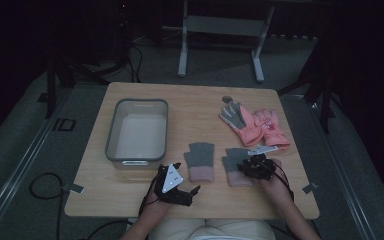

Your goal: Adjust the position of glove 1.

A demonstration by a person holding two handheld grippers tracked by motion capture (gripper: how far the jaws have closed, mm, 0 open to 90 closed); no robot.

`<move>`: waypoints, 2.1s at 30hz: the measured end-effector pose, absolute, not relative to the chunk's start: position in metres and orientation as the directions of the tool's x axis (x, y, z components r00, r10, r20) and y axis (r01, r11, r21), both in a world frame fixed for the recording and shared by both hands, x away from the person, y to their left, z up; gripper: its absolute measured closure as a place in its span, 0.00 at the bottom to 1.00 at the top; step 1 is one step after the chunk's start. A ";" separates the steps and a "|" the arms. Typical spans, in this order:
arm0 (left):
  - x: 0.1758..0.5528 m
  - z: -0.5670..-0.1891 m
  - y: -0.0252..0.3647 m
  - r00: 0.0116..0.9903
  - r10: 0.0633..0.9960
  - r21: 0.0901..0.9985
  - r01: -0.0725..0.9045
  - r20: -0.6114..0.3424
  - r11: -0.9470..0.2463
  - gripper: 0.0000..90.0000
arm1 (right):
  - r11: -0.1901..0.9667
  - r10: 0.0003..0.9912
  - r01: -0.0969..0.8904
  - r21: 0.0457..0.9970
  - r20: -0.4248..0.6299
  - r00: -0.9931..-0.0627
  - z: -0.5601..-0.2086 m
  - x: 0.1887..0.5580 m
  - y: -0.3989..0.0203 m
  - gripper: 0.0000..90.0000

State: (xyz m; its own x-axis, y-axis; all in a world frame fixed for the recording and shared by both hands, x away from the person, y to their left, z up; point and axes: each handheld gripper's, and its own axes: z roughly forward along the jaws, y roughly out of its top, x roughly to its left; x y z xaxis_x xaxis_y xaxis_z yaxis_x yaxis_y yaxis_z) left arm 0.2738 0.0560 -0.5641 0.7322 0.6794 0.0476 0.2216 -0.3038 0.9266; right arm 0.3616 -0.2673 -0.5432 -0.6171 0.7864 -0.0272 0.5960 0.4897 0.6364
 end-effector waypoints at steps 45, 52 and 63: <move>0.274 -0.564 0.057 0.728 0.684 0.928 0.222 0.046 -0.298 0.00 | 0.405 0.763 0.554 0.727 0.065 -0.643 -0.469 0.367 -0.183 0.95; 0.273 -0.564 0.056 0.732 0.680 0.928 0.217 0.051 -0.303 0.00 | 0.445 0.731 0.557 0.701 0.074 -0.678 -0.485 0.369 -0.153 0.95; 0.273 -0.564 0.056 0.735 0.675 0.925 0.217 0.057 -0.313 0.00 | 0.472 0.724 0.597 0.649 0.100 -0.682 -0.508 0.376 -0.145 0.94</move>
State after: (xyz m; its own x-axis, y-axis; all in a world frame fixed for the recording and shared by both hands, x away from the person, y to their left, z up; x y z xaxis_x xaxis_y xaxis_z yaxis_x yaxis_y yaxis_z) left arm 0.2735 0.0556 -0.5639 0.7352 0.6755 0.0566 0.2165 -0.3131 0.9247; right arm 0.3761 -0.1452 -0.5085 -0.6820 0.7245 0.1001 0.5969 0.4723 0.6486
